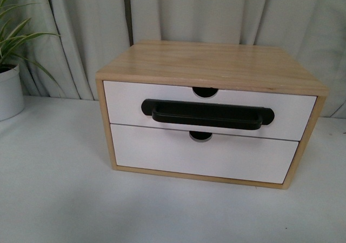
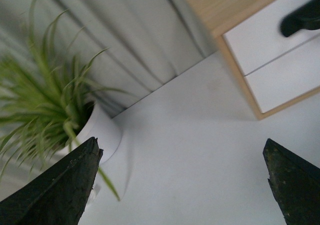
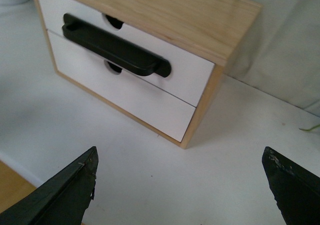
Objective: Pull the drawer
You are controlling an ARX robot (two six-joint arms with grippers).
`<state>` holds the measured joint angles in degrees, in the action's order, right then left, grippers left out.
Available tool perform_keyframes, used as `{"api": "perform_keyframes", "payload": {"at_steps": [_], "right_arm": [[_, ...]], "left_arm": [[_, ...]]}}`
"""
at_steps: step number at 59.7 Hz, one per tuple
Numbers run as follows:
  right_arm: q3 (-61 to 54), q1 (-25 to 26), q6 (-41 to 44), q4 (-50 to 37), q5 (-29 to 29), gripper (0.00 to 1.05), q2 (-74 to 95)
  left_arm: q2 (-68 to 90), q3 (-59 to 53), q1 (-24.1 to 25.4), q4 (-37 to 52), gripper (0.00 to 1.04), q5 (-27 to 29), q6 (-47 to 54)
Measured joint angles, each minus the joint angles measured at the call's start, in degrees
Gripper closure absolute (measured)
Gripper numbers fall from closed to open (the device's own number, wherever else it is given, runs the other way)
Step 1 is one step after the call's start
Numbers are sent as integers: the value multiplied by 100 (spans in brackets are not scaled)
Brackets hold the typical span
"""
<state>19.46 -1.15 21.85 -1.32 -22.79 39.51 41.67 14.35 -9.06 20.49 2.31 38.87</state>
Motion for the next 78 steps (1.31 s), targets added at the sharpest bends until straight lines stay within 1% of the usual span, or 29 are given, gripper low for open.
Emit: {"api": "perform_keyframes", "payload": {"at_steps": [2,10,14,17,23,33,45,53,62,78], "right_arm": [[212,-20,297,68,-138,9,273],[809,-87,1132,398,-413,9,964],[1058,-136,1504,540,-490,9,1263],[1233,-184,1733,601,-551,9,1482],[1519,-319,2081,745,-601,9,1838],[1941,-527,2621,1043,-581,9,2356],[2192,-726,3281,1215,-435,9,2815],[2214,-813,3550,1207,-378,9,3075],[2260,-922,3679,970,-251,9,3366],[2356,-1196,3731,511,-118,9,3869]], "left_arm": [[374,262,0,-118,6,-459,238],[1191,944,-9,-540,6,-1399,1001],[1617,1318,-52,-793,6,-1674,1414],[1862,1539,-105,-973,6,-1742,1650],[2435,2068,-319,-1460,6,-1764,2247],[3246,2822,-691,-2299,6,-1764,2946],[4148,3694,-988,-2896,6,-1609,3386],[4680,4234,-1266,-2944,6,-1515,3480],[5180,4677,-1478,-2933,6,-1421,3534],[5761,5278,-1554,-3355,6,-1198,3858]]}}
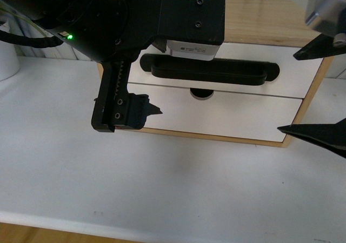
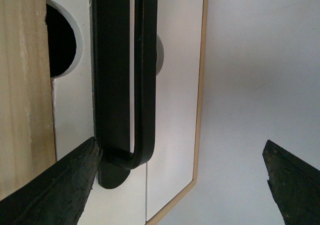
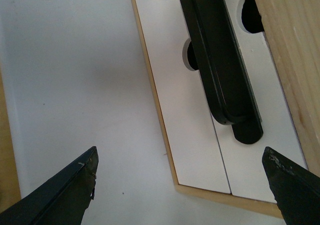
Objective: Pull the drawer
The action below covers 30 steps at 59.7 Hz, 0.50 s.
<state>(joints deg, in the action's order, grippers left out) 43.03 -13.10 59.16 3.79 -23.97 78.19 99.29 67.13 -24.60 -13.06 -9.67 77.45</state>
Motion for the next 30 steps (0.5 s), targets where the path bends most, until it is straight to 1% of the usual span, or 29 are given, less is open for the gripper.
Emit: {"api": "perform_keyframes", "payload": {"at_steps": [18,30], "right_arm": [[203,-317,-7,-485,254,9,575],[269,-402,-87,-726,291,9,780]], "left_arm": [[273,142,2,-85,6,101,249],[424,210,-17,-17,6,98,284]]}}
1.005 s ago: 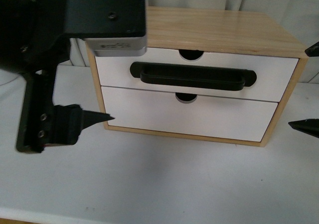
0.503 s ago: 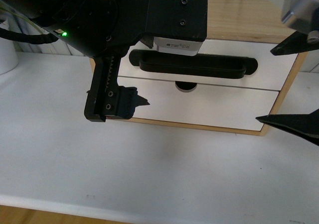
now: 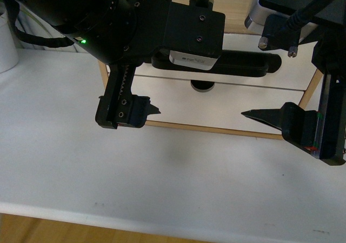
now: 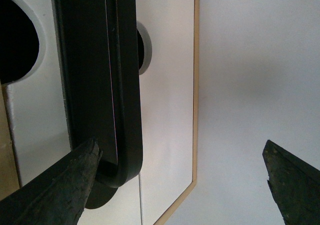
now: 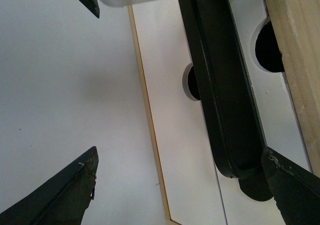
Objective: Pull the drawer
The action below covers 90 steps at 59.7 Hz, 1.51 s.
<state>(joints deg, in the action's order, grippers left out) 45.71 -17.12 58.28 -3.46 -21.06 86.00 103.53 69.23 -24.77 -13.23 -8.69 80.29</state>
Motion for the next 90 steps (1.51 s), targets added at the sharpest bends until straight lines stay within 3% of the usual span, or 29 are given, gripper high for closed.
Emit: {"api": "perform_keyframes", "payload": {"at_steps": [90], "right_arm": [[439,-236,-175,-284,114,9,1003]], "left_arm": [[470,308,31,-142,6,39,306]]}}
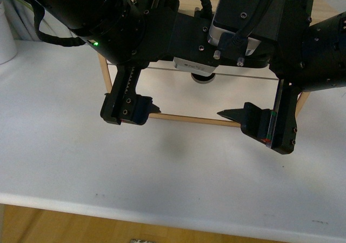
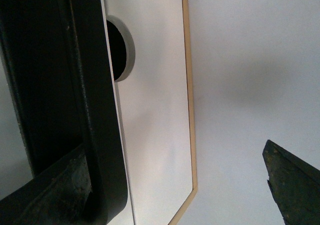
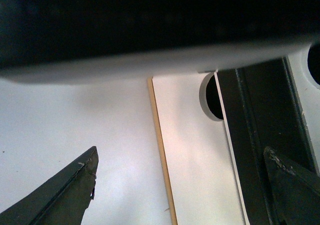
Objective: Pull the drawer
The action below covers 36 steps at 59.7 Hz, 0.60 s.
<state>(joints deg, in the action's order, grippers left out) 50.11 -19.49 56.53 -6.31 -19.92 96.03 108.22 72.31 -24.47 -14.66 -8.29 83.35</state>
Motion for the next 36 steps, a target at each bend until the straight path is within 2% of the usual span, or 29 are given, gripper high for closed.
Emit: {"api": "perform_keyframes", "payload": {"at_steps": [36], "right_arm": [[111,308,72,166,-144,9,118]], "left_arm": [[11,0,42,-37,6,-50,0]]}}
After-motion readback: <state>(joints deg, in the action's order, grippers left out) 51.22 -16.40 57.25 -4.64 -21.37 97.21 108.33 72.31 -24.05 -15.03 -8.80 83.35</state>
